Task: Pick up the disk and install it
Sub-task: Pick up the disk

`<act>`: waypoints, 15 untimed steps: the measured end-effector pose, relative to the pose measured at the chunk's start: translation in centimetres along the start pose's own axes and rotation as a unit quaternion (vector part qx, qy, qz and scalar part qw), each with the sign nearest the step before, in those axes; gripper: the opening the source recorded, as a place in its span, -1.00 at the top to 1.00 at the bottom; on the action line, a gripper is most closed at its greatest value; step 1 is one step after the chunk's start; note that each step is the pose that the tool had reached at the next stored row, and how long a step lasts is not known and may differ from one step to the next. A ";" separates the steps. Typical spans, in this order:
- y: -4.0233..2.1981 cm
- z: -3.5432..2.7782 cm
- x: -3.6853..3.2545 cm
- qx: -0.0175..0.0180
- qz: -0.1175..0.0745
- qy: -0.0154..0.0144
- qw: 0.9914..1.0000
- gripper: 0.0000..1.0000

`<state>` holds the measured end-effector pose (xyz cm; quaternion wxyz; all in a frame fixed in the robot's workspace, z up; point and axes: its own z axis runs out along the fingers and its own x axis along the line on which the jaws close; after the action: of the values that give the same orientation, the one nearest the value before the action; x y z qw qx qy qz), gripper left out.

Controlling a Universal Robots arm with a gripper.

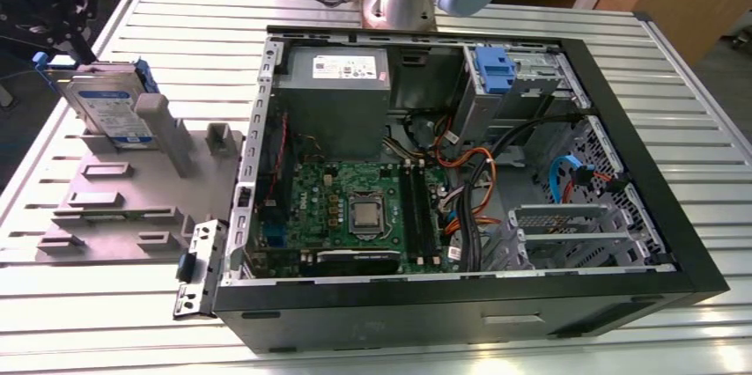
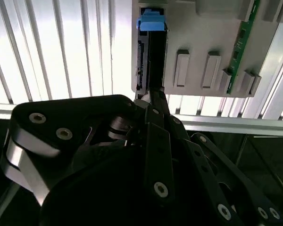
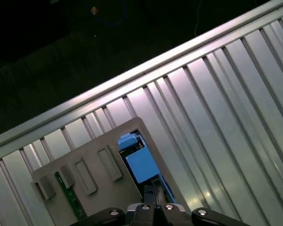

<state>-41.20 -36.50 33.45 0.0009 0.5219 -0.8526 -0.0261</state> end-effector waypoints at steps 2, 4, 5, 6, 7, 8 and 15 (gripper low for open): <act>0.00 0.00 0.00 0.000 -0.014 0.001 1.000 0.79; 0.00 0.01 0.00 -0.001 -0.028 0.001 1.000 0.79; 0.00 0.01 0.00 -0.001 -0.035 0.001 0.999 0.79; 0.00 0.01 0.00 -0.001 -0.042 0.002 0.999 0.79; 0.00 0.02 0.00 -0.001 -0.049 0.002 0.999 0.79; -0.01 0.02 0.00 -0.002 -0.056 0.002 0.998 0.79; -0.01 0.03 0.00 -0.003 -0.098 0.004 0.995 0.79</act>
<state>-41.20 -36.50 33.42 0.0030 0.6029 -0.7974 -0.0266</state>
